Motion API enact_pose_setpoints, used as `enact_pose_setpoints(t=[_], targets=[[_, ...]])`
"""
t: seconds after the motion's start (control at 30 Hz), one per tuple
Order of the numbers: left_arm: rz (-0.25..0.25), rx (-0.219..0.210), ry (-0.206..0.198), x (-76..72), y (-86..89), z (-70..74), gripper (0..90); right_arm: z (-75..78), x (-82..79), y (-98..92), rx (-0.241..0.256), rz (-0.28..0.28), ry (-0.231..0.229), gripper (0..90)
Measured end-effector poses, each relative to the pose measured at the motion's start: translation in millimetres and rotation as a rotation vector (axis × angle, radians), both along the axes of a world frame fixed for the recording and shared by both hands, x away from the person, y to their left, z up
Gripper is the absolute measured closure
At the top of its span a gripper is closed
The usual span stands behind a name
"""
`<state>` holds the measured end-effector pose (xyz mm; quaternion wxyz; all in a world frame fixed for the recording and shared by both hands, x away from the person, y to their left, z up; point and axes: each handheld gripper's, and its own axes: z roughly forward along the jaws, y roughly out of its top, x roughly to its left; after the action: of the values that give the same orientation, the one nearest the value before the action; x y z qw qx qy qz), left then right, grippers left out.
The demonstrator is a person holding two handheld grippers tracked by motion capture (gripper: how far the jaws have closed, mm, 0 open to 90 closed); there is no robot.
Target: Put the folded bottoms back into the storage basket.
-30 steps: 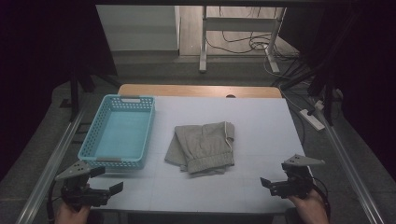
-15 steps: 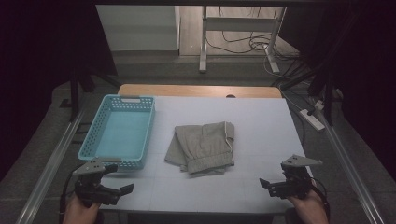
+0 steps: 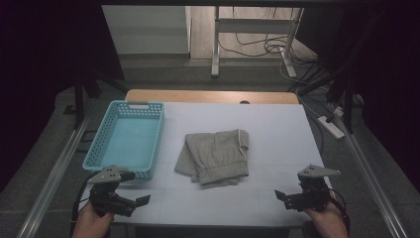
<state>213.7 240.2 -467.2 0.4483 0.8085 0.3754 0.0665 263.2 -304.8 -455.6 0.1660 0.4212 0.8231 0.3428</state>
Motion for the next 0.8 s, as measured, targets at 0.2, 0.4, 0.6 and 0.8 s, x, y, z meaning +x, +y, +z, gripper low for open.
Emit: enact_pose_setpoints(t=[0.2,0.4,0.6,0.8], targets=[[-0.009,-0.009,0.018,6.4,-8.7,-0.6,0.0,0.0,-0.3,0.5,-0.005,0.000,-0.002,0.0],[-0.025,-0.038,0.028,13.6,-14.0,-0.8,0.0,0.2,-0.3,0.2,-0.003,-0.001,-0.003,0.0],[-0.040,-0.061,0.030,23.3,-21.0,-0.9,0.0,0.1,-0.2,0.3,-0.004,-0.001,-0.003,0.0],[-0.066,-0.071,0.029,33.3,-28.0,-1.5,0.0,0.0,-0.1,0.6,-0.010,0.000,0.000,0.0]])
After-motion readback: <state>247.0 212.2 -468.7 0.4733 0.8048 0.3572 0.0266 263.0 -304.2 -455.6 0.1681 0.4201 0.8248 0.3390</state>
